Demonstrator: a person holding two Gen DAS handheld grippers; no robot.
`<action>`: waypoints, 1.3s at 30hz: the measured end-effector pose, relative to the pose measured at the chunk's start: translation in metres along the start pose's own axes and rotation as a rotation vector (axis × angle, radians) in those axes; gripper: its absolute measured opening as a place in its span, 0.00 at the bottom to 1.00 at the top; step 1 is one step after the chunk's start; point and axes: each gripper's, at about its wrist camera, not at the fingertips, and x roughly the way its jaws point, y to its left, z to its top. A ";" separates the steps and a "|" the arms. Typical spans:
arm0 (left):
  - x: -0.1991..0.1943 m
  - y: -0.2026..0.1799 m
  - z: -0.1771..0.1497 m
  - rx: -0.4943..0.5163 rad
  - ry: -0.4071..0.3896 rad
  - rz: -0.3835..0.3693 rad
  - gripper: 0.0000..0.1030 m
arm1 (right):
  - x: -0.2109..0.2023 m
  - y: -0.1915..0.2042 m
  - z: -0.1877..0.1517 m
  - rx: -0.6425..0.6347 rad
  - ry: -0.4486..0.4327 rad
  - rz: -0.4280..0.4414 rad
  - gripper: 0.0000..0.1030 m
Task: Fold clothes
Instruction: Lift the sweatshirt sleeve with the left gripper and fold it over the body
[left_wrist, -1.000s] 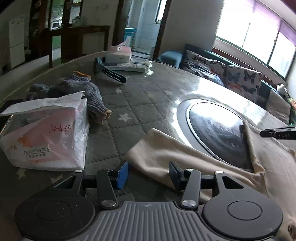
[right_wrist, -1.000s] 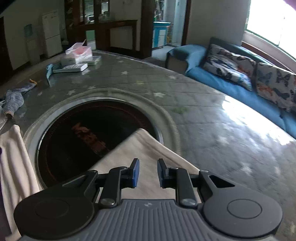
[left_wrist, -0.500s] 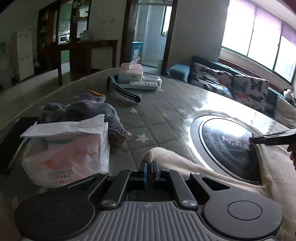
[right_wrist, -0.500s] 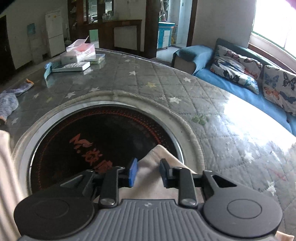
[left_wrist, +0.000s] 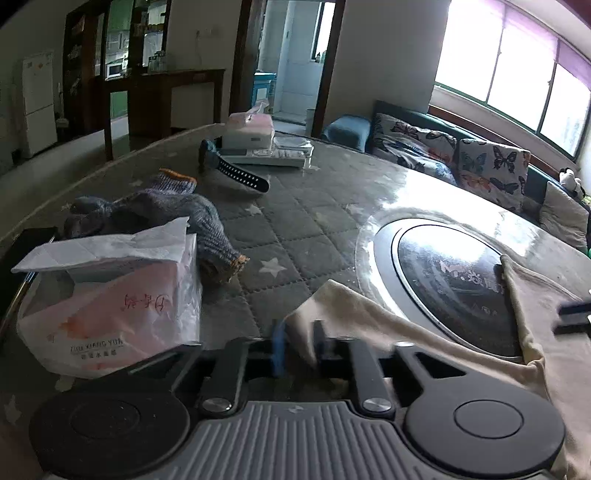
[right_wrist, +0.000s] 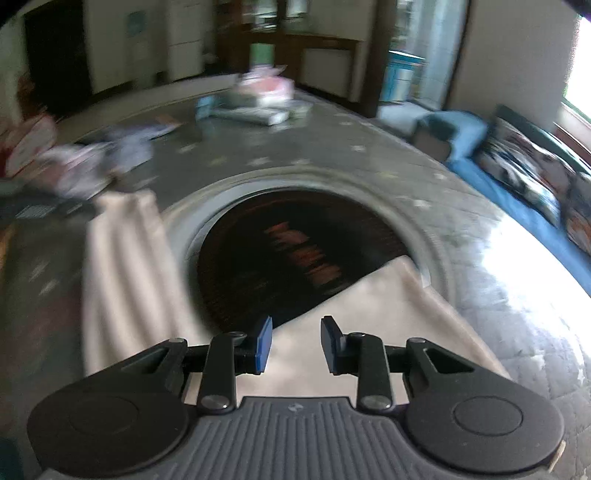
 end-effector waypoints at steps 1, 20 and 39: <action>-0.001 0.001 -0.001 -0.010 0.001 -0.007 0.40 | -0.005 0.010 -0.004 -0.021 0.005 0.012 0.27; -0.015 -0.003 0.021 -0.001 -0.115 -0.037 0.05 | -0.020 0.108 -0.046 -0.226 0.010 0.050 0.27; -0.021 -0.016 0.042 0.031 -0.131 -0.089 0.05 | -0.019 0.111 -0.044 -0.165 -0.022 0.161 0.28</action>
